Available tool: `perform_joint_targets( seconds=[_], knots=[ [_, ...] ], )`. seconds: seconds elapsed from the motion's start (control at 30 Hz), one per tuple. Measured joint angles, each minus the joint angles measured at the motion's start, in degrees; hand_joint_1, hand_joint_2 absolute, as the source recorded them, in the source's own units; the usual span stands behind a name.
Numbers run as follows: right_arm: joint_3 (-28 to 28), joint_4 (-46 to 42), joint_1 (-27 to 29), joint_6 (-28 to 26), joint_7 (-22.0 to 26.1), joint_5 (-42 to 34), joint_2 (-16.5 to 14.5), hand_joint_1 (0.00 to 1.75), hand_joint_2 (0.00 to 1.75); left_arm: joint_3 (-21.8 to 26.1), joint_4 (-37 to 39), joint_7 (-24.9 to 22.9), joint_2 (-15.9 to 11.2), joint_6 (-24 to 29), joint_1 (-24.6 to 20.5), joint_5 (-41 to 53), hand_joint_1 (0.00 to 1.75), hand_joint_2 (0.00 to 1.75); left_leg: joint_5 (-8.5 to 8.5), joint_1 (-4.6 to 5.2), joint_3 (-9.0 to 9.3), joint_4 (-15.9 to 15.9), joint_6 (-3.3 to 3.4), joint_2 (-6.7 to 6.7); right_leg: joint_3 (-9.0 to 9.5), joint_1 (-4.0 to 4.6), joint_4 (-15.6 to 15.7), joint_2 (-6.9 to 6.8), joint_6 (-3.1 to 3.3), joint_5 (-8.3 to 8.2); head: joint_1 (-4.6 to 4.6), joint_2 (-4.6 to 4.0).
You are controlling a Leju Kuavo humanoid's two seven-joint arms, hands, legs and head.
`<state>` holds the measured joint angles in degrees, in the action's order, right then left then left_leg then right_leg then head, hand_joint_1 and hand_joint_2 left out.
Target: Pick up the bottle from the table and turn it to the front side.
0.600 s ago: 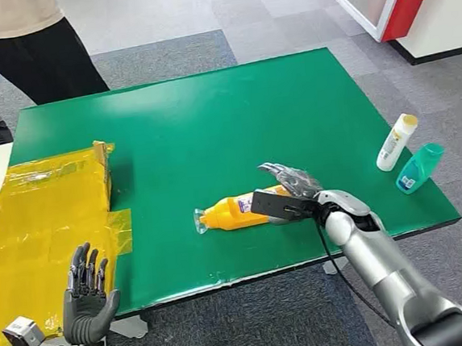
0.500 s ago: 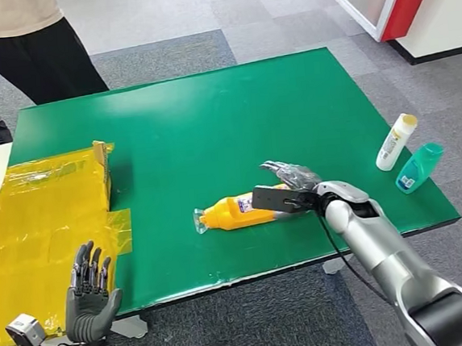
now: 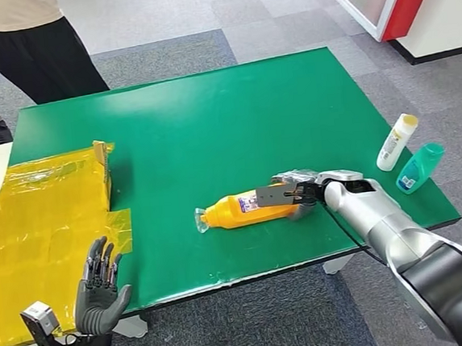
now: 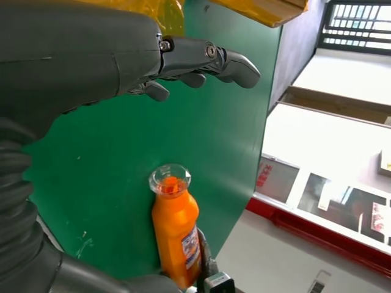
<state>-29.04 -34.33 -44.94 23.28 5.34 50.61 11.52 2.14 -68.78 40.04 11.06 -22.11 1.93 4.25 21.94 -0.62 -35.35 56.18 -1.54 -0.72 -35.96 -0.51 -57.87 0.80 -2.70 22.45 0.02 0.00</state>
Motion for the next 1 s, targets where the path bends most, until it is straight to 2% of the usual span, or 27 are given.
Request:
perform_joint_targets(
  seconds=[0.3,0.43,0.57,0.63,0.77,1.0],
  knots=[
    [-2.0,-0.6,1.1,-4.0,2.4,-5.9,1.2,1.75,1.75,-0.3,0.5,0.0,-1.0,1.0,0.1,-0.4,0.0,1.75,0.0,0.0,0.0,0.0,0.0,0.0,0.0,0.0,0.0,0.0,0.0,0.0,0.0,0.0],
    [-1.7,-8.1,6.0,-8.0,1.5,-11.1,2.8,1.75,1.75,-0.1,-0.3,0.2,-1.3,1.3,1.1,-0.5,0.0,1.75,0.01,0.0,-0.01,0.0,0.0,-0.01,-0.02,0.0,0.0,-0.01,-0.02,0.02,-0.02,0.0],
    [1.0,-19.1,13.6,-12.5,1.0,-16.5,3.2,1.75,1.75,0.5,-3.0,0.2,-1.1,0.8,2.3,0.4,0.0,1.75,0.09,-0.01,-0.04,0.0,-0.01,-0.03,-0.02,0.02,0.0,-0.01,0.0,0.09,0.01,0.0],
    [2.9,-24.9,17.9,-13.9,1.7,-19.1,2.3,1.75,1.75,1.0,-5.1,-0.5,-0.6,0.4,2.8,1.1,0.0,1.75,0.13,-0.02,-0.04,0.0,-0.04,-0.03,-0.03,0.03,0.0,-0.01,0.03,0.12,0.01,0.0],
    [5.4,-33.0,24.0,-14.0,3.7,-22.1,-1.8,1.75,1.75,1.3,-10.1,-4.3,0.0,0.0,2.9,2.2,0.0,1.75,0.14,-0.05,-0.04,0.0,-0.1,-0.01,-0.08,0.07,0.0,0.01,0.1,0.17,-0.01,0.0],
    [4.8,-34.9,26.2,-13.7,7.0,-23.8,-9.6,1.75,1.75,-1.0,-15.0,-9.5,-0.5,-0.6,-0.7,0.0,0.0,1.75,0.04,-0.09,-0.04,0.0,-0.18,-0.01,-0.08,0.14,0.0,0.0,0.17,0.08,0.0,0.0]
  ],
)
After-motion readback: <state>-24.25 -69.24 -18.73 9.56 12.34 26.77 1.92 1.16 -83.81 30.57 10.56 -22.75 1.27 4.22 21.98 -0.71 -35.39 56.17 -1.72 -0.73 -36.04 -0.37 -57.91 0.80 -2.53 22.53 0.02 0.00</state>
